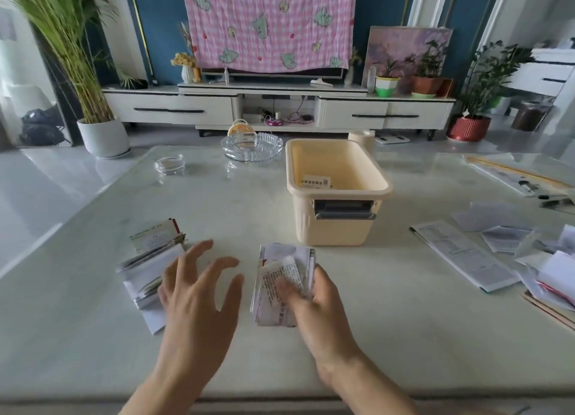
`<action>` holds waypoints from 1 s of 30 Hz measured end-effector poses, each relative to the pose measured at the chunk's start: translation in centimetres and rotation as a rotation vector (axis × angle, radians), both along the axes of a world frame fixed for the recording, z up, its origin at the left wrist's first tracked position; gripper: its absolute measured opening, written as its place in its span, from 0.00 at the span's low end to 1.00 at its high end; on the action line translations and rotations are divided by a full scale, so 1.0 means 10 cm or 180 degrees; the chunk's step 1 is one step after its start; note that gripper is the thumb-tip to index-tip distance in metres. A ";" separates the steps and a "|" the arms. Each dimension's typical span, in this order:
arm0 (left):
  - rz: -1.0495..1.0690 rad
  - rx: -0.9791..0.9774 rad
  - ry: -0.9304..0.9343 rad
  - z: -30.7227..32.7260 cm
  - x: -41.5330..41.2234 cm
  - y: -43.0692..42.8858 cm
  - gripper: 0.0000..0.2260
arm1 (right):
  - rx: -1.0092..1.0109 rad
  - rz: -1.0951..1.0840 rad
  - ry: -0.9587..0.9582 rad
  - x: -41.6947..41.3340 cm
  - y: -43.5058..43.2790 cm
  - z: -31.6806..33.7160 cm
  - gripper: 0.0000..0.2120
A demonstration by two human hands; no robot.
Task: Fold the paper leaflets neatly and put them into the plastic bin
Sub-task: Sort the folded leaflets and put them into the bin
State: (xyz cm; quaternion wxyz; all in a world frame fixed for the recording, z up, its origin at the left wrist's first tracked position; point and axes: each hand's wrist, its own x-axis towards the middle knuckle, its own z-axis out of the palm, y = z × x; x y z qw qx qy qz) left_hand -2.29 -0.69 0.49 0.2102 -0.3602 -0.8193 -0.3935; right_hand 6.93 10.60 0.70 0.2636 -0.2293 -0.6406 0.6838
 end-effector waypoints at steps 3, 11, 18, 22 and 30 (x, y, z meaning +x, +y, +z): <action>0.0448 -0.0141 0.0154 0.00 -0.26 -0.24 0.17 | -0.0204 -0.0059 -0.0047 -0.01 -0.01 -0.01 0.07; 0.0338 -0.0985 0.0096 -0.14 -0.50 -0.54 0.13 | -0.0277 -0.0059 -0.0182 -0.04 -0.07 0.01 0.06; 0.0646 -0.0383 0.0054 0.12 -0.62 -0.54 0.09 | -0.0344 -0.0053 -0.0162 -0.01 -0.04 0.01 0.06; 0.0645 -0.0747 -0.0370 0.13 -0.76 -0.61 0.10 | -0.0414 -0.0018 -0.0144 0.01 -0.03 0.01 0.06; 0.0831 -0.0804 -0.0258 0.19 -0.70 -0.54 0.03 | -0.0428 -0.0077 -0.0212 0.02 -0.02 0.04 0.06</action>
